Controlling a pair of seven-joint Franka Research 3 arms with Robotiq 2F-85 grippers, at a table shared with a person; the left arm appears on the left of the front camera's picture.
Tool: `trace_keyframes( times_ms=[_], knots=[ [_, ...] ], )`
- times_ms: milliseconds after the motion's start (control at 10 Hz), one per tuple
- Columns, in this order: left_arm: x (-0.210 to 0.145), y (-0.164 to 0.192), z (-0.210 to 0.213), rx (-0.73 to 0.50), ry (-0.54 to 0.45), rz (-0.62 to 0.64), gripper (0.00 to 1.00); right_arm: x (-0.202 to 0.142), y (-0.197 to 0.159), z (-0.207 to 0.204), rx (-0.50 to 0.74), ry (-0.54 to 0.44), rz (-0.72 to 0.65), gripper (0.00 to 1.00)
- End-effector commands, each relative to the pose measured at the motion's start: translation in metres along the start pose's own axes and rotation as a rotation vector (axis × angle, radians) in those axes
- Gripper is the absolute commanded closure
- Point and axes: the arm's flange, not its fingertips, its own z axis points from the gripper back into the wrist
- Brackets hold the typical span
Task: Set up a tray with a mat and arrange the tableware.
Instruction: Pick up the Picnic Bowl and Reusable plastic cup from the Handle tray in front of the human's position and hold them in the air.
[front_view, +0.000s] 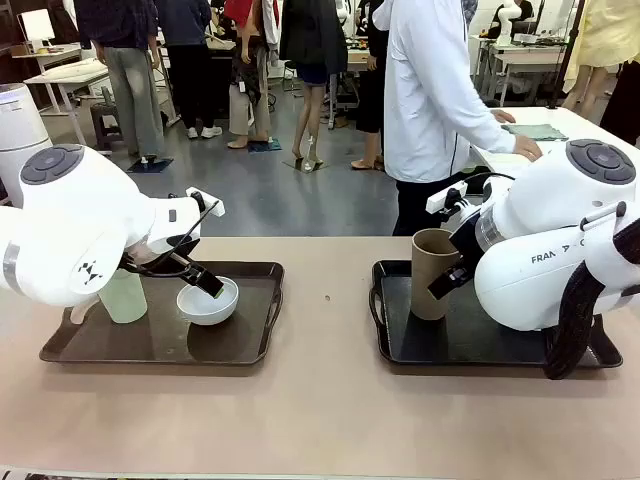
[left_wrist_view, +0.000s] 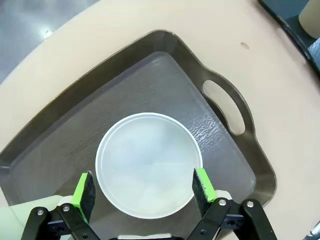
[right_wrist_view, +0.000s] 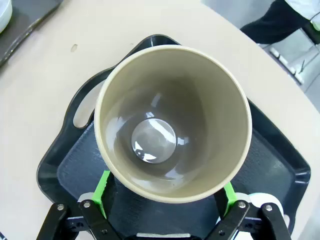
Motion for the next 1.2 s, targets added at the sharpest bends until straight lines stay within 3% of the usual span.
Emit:
trace_keyframes(
  times_ms=[0,1100],
  knots=[
    [0.0,0.0,0.0,0.0,0.0,0.0,0.0,0.0,0.0,0.0,0.0,0.0,0.0,0.0],
    [0.0,0.0,0.0,0.0,0.0,0.0,0.0,0.0,0.0,0.0,0.0,0.0,0.0,0.0]
  ],
)
